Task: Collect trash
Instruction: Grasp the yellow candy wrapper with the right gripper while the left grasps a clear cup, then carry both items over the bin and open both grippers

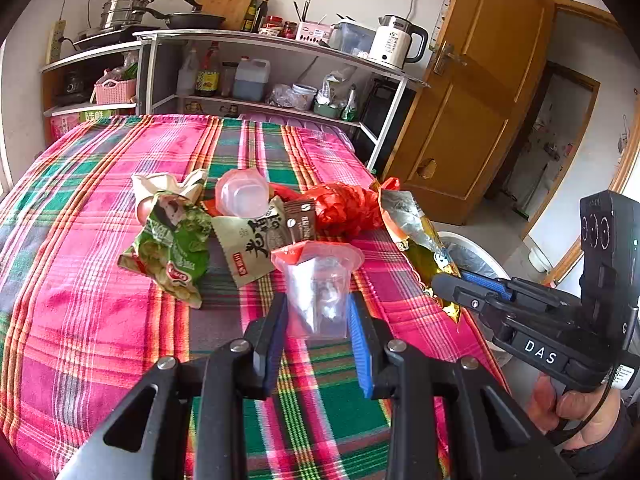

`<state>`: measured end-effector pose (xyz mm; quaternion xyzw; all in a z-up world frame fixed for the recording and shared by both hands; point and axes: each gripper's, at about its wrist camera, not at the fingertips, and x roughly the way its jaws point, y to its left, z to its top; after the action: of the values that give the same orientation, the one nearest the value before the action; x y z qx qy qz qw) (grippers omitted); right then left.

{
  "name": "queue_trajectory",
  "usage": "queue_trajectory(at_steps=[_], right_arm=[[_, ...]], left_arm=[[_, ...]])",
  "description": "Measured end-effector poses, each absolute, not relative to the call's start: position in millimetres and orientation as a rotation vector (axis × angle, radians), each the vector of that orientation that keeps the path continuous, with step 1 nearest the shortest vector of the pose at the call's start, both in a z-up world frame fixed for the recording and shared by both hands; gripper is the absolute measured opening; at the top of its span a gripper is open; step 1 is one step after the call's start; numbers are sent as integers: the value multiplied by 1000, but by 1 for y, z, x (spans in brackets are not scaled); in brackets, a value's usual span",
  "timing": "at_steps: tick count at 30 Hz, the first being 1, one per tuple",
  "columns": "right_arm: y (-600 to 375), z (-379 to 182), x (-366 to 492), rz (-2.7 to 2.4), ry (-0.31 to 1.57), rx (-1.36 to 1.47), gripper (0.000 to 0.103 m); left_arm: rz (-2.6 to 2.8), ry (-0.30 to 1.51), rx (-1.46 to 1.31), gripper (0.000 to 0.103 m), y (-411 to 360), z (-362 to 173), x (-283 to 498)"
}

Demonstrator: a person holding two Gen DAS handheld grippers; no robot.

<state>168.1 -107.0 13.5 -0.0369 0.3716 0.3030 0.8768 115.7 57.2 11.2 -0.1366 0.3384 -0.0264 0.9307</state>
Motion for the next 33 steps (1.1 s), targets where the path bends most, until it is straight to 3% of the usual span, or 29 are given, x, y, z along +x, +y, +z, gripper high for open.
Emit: queue_trajectory(at_steps=[33], right_arm=[[-279,-18,182,249,826,150,17]], left_arm=[[-365,762,-147,32,-106,8,214]])
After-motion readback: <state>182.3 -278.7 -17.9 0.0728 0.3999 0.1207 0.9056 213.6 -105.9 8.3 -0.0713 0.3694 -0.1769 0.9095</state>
